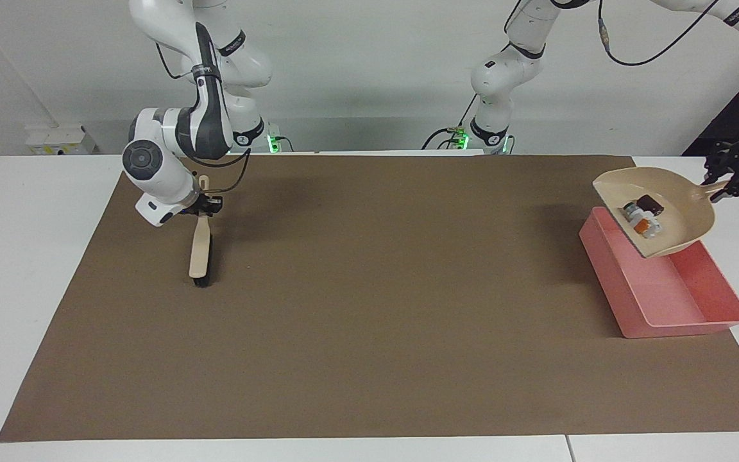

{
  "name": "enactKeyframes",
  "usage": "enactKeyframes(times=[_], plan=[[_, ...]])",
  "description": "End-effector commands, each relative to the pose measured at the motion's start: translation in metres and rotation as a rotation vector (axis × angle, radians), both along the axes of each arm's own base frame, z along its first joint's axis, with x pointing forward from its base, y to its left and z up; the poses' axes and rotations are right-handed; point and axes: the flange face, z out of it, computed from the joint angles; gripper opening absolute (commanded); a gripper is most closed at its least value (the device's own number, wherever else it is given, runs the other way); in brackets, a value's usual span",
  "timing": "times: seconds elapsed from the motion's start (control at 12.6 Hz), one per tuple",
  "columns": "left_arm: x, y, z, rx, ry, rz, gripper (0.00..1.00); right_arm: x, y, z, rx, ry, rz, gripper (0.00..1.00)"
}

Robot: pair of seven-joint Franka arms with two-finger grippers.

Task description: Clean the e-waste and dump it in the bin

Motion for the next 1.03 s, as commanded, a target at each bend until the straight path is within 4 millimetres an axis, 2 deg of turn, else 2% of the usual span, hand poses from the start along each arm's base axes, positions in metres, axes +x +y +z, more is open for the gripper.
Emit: enactKeyframes(times=[0.0, 0.16, 0.24, 0.32, 0.4, 0.56, 0.71, 0.79, 0.95], plan=[[0.006, 0.025, 0.016, 0.044, -0.001, 0.001, 0.00, -0.014, -0.011, -0.004, -0.020, -0.035, -0.016, 0.20], [0.014, 0.038, 0.015, 0.143, -0.008, -0.013, 0.00, -0.013, -0.012, -0.003, -0.020, -0.029, -0.017, 0.50], [0.022, 0.037, 0.017, 0.245, -0.008, -0.044, 0.00, -0.011, -0.012, -0.001, -0.022, -0.029, -0.016, 0.53], [0.031, 0.032, 0.019, 0.313, -0.022, -0.071, 0.00, -0.008, -0.012, 0.001, -0.021, -0.035, -0.012, 0.70], [0.040, 0.024, 0.017, 0.346, -0.023, -0.087, 0.00, -0.003, -0.012, 0.005, -0.019, -0.042, -0.010, 0.95], [0.044, 0.020, 0.014, 0.419, 0.001, -0.112, 0.00, 0.010, -0.012, 0.025, -0.019, -0.059, -0.014, 0.99], [0.056, -0.002, 0.012, 0.478, 0.031, -0.151, 0.00, 0.035, -0.001, 0.063, -0.021, -0.136, 0.006, 0.99], [0.062, -0.017, 0.009, 0.511, 0.056, -0.177, 0.00, 0.041, -0.001, 0.078, -0.021, -0.142, 0.004, 0.99], [0.060, -0.023, 0.009, 0.512, 0.069, -0.172, 0.00, 0.055, -0.004, 0.123, -0.024, -0.172, -0.013, 0.99]])
